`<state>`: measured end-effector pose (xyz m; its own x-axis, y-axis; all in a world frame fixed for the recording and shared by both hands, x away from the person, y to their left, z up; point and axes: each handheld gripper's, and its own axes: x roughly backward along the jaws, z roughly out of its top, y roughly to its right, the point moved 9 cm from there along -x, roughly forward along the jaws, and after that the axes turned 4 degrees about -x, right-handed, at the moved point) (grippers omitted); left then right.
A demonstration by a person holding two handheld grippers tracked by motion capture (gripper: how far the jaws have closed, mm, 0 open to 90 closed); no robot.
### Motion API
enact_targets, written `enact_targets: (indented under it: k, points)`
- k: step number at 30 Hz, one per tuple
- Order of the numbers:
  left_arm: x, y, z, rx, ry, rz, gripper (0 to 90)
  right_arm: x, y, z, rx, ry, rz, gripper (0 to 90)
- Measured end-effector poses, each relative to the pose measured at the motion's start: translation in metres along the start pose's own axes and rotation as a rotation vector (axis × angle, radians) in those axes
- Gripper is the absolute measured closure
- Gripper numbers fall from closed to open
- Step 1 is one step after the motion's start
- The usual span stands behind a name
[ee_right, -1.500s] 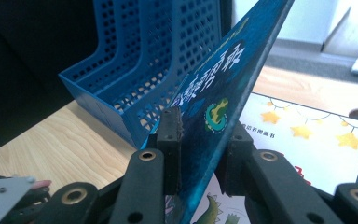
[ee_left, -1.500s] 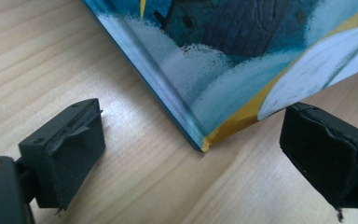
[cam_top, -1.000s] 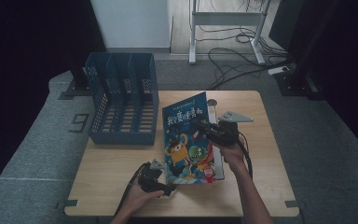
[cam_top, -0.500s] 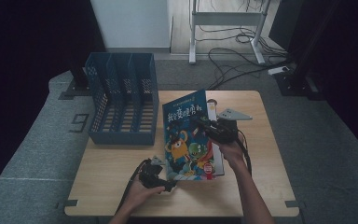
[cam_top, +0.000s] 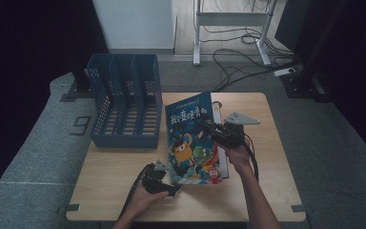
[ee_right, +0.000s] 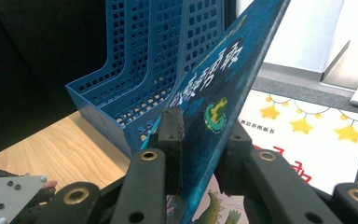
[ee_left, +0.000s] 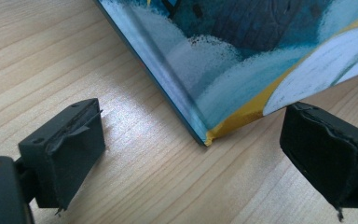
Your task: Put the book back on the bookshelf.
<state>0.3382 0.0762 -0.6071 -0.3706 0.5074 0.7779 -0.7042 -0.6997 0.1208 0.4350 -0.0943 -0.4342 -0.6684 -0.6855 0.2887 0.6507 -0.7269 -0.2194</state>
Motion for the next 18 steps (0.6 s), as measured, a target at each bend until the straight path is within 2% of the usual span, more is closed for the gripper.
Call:
enact_targets:
  k: [18]
  points:
    - [0.0016,0.004,-0.0021,-0.008,0.003,-0.004,8.2,0.001,0.0006,-0.0014,0.001,-0.005,0.007,74.1]
